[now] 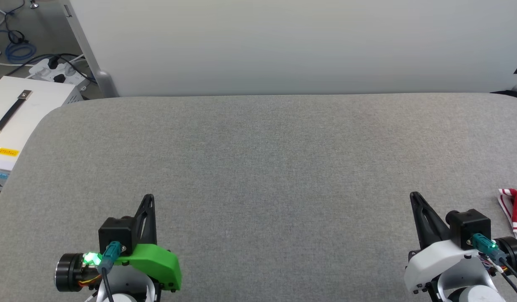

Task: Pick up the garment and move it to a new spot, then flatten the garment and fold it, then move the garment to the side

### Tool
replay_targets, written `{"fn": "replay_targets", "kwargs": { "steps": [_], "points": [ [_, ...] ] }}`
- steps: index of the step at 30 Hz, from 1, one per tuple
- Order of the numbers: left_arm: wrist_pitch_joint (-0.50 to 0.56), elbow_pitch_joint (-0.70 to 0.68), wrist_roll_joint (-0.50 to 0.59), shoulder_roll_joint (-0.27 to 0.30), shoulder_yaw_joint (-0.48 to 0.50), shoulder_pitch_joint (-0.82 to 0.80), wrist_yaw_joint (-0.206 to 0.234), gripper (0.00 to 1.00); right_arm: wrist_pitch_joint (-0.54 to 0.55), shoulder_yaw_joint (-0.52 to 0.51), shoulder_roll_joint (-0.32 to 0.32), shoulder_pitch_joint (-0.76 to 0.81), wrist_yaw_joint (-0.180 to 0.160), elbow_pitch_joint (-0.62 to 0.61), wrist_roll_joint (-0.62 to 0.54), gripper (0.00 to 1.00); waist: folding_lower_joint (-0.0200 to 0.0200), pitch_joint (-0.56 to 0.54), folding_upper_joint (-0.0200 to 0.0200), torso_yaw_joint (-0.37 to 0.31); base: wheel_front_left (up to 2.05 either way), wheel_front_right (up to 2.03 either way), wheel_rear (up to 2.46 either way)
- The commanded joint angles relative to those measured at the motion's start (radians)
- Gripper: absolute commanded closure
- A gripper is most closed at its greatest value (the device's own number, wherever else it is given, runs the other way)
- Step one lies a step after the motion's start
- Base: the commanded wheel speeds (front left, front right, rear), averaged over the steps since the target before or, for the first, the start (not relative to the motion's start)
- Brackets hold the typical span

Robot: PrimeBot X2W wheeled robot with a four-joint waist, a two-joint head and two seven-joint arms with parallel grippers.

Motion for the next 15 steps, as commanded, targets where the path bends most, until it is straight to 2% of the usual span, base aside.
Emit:
{"fn": "replay_targets", "kwargs": {
  "steps": [1, 15],
  "points": [
    [-0.001, -0.002, 0.010, -0.005, 0.000, -0.018, 0.004, 1.00, 0.003, 0.001, -0.001, -0.016, -0.001, 0.002, -0.010, 1.00, 0.0000, 0.000, 0.0000, 0.000, 0.00, 0.00, 0.00],
    [-0.001, -0.002, 0.010, -0.005, 0.000, -0.018, 0.004, 1.00, 0.003, 0.001, -0.001, -0.016, -0.001, 0.002, -0.010, 1.00, 0.0000, 0.000, 0.0000, 0.000, 0.00, 0.00, 0.00]
  ]
}}
